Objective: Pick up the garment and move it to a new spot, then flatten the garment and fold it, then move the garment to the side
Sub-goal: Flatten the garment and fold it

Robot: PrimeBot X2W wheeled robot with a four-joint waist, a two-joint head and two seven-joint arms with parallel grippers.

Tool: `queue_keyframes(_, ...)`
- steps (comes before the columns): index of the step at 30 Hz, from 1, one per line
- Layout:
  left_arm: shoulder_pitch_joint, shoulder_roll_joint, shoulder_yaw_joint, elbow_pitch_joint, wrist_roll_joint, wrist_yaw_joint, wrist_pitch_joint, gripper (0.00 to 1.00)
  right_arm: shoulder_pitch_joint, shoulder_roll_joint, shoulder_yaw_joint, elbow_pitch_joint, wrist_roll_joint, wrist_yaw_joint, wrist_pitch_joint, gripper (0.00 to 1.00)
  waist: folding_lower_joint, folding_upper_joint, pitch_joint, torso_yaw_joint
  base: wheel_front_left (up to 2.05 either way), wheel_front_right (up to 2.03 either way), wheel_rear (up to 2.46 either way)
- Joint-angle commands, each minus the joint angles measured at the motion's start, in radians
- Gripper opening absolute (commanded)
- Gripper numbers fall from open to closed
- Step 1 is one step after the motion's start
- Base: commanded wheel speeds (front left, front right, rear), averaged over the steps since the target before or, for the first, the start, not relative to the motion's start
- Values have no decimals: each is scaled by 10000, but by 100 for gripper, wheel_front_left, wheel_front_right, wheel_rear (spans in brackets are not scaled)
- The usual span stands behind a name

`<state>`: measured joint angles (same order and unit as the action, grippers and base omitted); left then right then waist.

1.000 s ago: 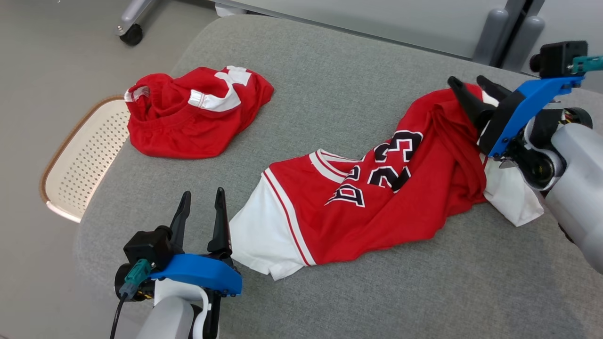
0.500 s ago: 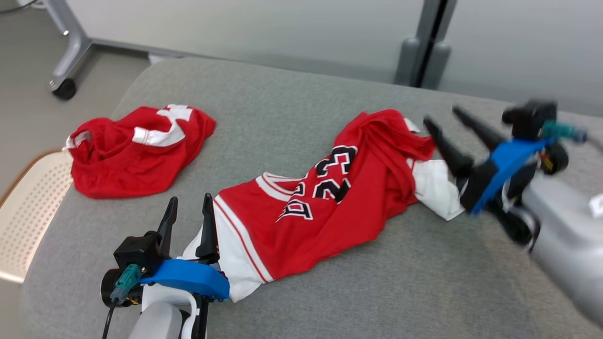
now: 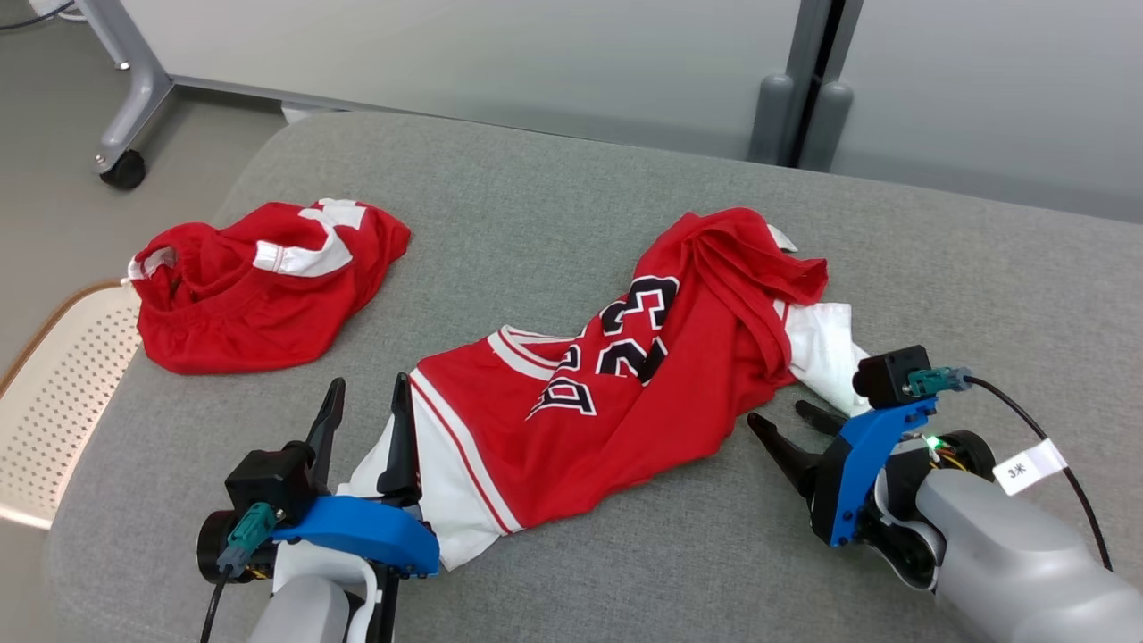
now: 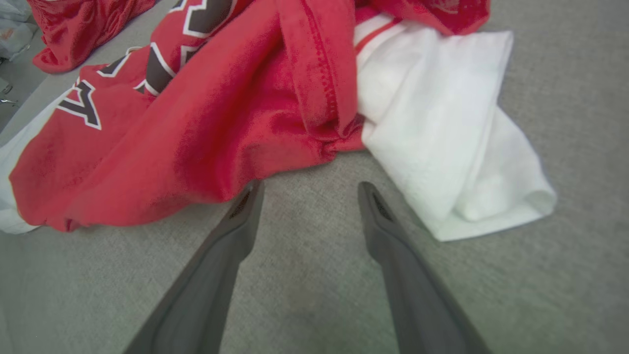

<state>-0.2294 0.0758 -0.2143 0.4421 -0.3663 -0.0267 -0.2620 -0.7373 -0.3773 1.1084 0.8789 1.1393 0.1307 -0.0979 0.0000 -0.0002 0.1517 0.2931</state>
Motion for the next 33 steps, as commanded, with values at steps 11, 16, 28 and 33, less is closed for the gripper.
queue_keyframes(11, -240, -48, 3, 180, -85, -4, -43, 100, -719, 1021, -85, 2175, 308, -1, 90, 21, 0, 2, 390, 727, 0, 0, 0)
queue_keyframes(16, -49, -15, 137, 255, -88, 57, -44, 100, -826, 1232, -22, 2377, 232, 1, -244, 0, 0, 2, 249, 469, 0, 0, 0)
queue_keyframes(28, 384, 404, 403, 136, -115, 246, -6, 100, -292, 41, 506, 259, -132, 1, -634, 0, 0, 2, -620, -1646, 0, 0, 0)
queue_keyframes(33, 569, 660, 555, -197, -181, 420, 112, 100, 300, -1234, 333, -1012, 95, 1, 245, 0, 0, 2, -752, -2564, 0, 0, 0)
